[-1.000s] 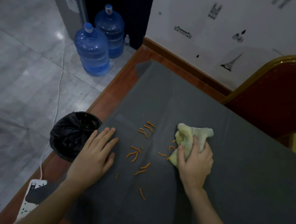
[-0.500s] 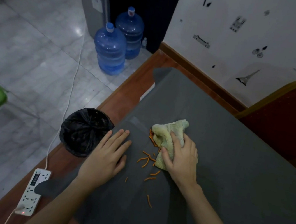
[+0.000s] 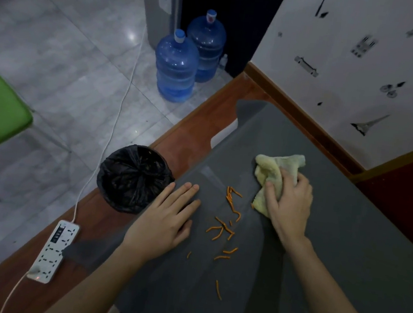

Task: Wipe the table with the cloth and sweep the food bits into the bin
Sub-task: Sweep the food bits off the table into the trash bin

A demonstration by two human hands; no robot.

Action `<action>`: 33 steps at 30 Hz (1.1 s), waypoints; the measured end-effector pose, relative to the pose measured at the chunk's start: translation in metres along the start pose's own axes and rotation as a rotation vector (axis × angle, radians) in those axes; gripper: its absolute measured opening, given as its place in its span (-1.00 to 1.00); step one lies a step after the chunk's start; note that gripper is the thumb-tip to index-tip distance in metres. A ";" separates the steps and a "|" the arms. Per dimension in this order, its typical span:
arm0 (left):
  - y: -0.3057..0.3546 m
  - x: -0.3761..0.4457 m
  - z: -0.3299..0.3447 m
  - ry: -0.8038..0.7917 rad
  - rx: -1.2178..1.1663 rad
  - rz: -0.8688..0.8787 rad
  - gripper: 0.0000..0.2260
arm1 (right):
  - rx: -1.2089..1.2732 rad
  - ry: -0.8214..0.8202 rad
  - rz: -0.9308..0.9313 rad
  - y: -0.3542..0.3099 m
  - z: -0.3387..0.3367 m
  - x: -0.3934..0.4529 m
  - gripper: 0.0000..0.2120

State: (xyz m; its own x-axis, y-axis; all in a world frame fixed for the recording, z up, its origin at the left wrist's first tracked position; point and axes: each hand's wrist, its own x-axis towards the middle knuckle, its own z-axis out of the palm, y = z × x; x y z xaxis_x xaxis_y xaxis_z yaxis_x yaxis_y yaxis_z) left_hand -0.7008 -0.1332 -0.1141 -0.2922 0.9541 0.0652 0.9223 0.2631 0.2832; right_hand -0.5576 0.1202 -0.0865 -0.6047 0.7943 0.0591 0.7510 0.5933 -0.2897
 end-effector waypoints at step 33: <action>-0.006 0.001 -0.003 0.004 -0.159 0.032 -0.65 | 0.009 -0.108 -0.535 0.016 -0.030 -0.246 -0.75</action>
State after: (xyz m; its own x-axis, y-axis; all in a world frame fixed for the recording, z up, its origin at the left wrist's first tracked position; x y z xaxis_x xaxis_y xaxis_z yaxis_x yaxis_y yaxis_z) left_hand -0.7069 -0.1344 -0.1126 -0.2649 0.9610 0.0800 0.8796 0.2068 0.4285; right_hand -0.3892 -0.0619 -0.0766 -0.9258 0.3640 0.1021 0.3294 0.9092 -0.2547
